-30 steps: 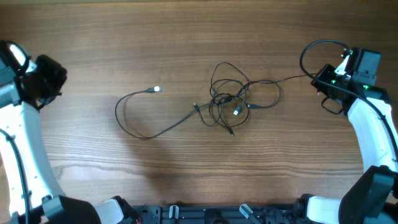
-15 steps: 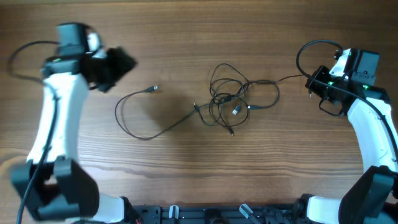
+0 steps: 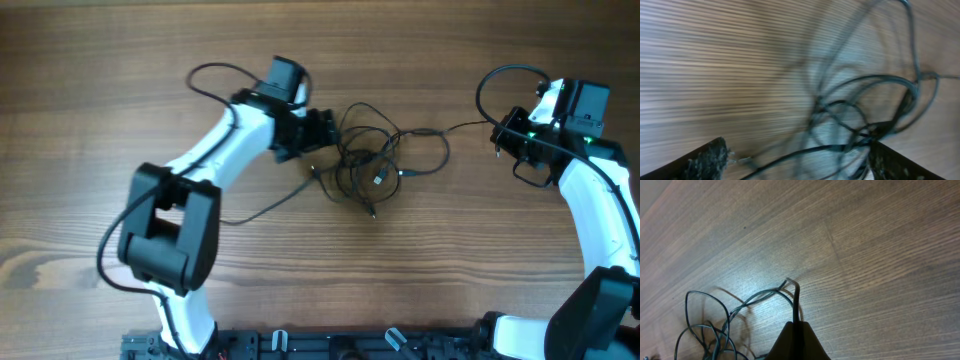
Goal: Untangle cables
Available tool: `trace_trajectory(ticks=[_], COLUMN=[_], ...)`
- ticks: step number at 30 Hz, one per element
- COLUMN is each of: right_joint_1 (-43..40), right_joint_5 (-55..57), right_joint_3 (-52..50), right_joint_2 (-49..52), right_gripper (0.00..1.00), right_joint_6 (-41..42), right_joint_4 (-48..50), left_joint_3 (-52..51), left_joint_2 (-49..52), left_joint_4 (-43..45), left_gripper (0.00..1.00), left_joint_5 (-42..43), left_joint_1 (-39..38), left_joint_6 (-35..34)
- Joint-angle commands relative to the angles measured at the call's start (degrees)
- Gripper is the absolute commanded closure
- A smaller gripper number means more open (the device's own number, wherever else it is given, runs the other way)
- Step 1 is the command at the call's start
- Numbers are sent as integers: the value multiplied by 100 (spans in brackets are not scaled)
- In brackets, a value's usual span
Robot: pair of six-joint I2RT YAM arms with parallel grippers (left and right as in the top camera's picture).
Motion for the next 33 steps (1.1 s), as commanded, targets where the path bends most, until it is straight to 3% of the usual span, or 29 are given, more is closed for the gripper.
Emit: trace_trajectory(ticks=[1,4,6,11,15,20,30,31,32,33], right_joint_1=[15,15,15,15,15,15,15,15,15,15], right_joint_5=[-118,-118,-118,-118,-118,-116,-116,-116,-116,-114], right_joint_3=[0,0,0,0,0,0,0,0,0,0], right_joint_2=[-50,-50,-50,-50,-50,-50,-50,-50,-50,-50], right_gripper=[96,96,96,96,96,96,96,96,96,96], right_joint_6=[-92,-90,-90,-90,-92,-96,-98,-98,-98,-98], right_joint_4=[-50,-103,-116,-118,-122,-120,-120,-120,-118,-114], left_joint_3=[59,59,59,59,59,59,59,59,59,59], left_joint_2=[76,76,79,79,79,76,76,76,76,76], left_joint_4=[367,525,546,385,140,-31,-98,-81,-59,-20], left_gripper=[14,22,42,51,74,96,96,88,71,44], left_joint_5=[7,-210,-463,-1091,-1582,-1875,-1593,-1445,-1279,-1115], left_joint_1=[-439,-726,-907,-1309,-1523,-1537,-994,-940,-894,-857], left_joint_6=[-623,-804,-807,-761,-758,-234,9,9,9,9])
